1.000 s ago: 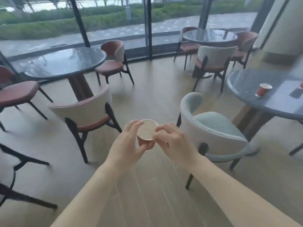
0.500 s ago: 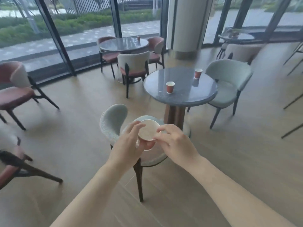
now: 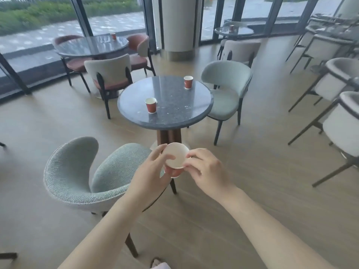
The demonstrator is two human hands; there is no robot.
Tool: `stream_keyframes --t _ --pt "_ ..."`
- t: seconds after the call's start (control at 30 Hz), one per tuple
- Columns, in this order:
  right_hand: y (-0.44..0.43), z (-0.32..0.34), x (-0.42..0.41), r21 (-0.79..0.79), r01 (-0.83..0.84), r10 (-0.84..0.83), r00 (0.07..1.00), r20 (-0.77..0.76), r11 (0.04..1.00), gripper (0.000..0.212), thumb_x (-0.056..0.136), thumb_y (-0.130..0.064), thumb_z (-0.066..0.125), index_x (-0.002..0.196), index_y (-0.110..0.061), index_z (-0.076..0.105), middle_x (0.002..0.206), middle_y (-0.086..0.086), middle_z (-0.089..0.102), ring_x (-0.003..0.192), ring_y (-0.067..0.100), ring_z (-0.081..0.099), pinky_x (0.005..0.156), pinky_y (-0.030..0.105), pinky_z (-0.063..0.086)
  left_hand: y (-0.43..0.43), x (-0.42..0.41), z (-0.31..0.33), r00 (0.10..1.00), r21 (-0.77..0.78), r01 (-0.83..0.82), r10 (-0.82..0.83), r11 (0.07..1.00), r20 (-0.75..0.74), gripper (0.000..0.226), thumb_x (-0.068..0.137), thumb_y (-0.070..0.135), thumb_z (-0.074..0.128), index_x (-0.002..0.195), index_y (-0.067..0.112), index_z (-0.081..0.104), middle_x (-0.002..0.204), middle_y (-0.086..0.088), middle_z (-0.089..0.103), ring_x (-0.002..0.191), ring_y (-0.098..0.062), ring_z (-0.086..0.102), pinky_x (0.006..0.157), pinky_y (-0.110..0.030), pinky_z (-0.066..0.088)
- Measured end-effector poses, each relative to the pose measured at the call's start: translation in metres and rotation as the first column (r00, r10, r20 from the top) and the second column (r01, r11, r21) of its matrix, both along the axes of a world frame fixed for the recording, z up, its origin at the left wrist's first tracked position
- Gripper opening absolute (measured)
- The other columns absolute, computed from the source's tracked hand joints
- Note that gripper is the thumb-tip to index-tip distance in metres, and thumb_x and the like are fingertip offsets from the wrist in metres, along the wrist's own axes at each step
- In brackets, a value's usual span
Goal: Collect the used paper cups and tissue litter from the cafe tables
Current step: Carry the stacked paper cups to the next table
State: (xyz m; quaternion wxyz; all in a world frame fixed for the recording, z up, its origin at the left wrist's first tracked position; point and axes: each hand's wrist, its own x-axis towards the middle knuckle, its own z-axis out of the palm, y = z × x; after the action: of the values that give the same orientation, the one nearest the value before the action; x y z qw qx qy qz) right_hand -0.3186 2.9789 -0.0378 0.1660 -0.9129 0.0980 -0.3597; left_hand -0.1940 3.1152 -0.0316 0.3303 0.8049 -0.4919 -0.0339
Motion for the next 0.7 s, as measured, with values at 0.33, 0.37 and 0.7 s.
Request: stream_keyframes --t 0.33,0.37,0.7 --pt "-0.115 -0.017 0.072 0.005 0.017 -0.016 0.998 -0.062 1.0 0.006 0.076 -0.002 0.072 0.076 -0.007 0.069 0.085 0.004 0.066 0.082 0.024 0.06 0.077 0.021 0.043 -0.121 0.082 -0.022 0.994 -0.01 0.091 -0.091 0.996 -0.056 0.013 0.082 0.016 0.065 0.08 0.028 0.062 0.132 0.021 0.039 0.093 0.006 0.05 0.064 -0.004 0.034" --pt "-0.129 -0.018 0.083 -0.005 0.015 -0.015 0.997 -0.081 1.0 0.006 0.076 -0.001 0.072 0.076 -0.007 0.069 0.084 0.004 0.066 0.082 0.024 0.06 0.076 0.023 0.044 -0.134 0.095 -0.026 0.993 -0.006 0.104 -0.104 0.995 -0.064 0.015 0.082 0.016 0.065 0.082 0.03 0.061 0.131 0.022 0.038 0.091 0.009 0.048 0.065 -0.004 0.035" --pt "-0.255 -0.012 0.187 -0.013 0.058 -0.06 0.985 -0.164 0.998 0.006 0.077 -0.004 0.071 0.076 -0.01 0.07 0.086 0.002 0.067 0.083 0.025 0.059 0.069 0.032 0.052 -0.265 0.207 -0.025 0.984 -0.024 0.167 -0.168 0.986 -0.053 0.015 0.081 0.015 0.067 0.092 0.024 0.065 0.138 0.01 0.042 0.093 -0.005 0.061 0.073 -0.032 0.052"
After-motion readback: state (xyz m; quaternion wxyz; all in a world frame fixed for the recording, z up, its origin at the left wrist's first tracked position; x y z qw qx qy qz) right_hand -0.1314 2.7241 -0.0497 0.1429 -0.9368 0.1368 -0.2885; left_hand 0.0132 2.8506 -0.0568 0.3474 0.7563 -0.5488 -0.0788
